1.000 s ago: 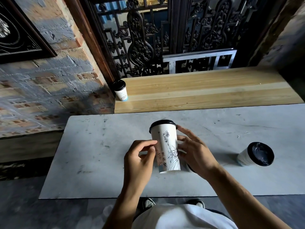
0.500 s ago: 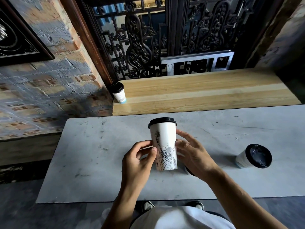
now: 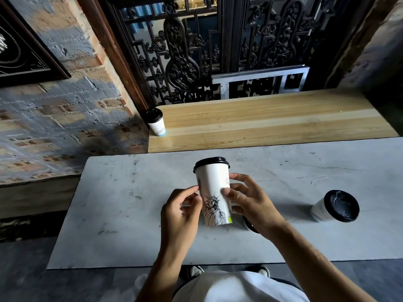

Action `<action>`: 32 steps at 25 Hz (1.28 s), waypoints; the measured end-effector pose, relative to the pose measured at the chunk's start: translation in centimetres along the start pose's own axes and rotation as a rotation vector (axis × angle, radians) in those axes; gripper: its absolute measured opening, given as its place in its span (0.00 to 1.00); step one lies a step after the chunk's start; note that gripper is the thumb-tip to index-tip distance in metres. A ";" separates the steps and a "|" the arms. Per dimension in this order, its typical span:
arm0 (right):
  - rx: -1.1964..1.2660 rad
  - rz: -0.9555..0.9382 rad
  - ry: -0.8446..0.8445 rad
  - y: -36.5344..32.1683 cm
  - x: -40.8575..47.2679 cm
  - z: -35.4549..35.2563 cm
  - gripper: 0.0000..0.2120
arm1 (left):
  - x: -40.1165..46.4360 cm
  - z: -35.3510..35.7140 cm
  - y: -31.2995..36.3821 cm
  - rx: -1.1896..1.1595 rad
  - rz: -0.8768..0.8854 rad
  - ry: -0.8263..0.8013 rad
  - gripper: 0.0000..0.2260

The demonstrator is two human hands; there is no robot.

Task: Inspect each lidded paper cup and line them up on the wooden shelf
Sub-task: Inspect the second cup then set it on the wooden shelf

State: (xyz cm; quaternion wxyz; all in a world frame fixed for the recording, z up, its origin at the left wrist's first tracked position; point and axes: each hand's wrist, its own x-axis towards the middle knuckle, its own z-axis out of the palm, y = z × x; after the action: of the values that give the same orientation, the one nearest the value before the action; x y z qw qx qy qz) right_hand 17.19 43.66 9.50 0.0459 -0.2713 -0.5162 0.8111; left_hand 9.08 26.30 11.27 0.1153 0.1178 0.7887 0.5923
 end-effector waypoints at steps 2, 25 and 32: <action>0.001 -0.023 0.016 -0.2 0.0 0.1 0.19 | -0.1 0.1 0.1 -0.033 -0.036 -0.007 0.11; 0.267 0.003 -0.102 -0.4 0.4 -0.5 0.28 | 0.0 0.2 0.8 -0.020 0.065 -0.034 0.14; 0.262 -0.016 -0.111 -0.6 0.3 -1.2 0.30 | -0.4 0.6 1.1 -0.123 -0.077 -0.080 0.06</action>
State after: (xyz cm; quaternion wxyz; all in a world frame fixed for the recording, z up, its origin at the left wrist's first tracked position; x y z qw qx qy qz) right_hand 17.41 45.01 9.48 0.0588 -0.2136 -0.4097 0.8849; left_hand 9.68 26.99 12.23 0.1762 0.1036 0.7495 0.6296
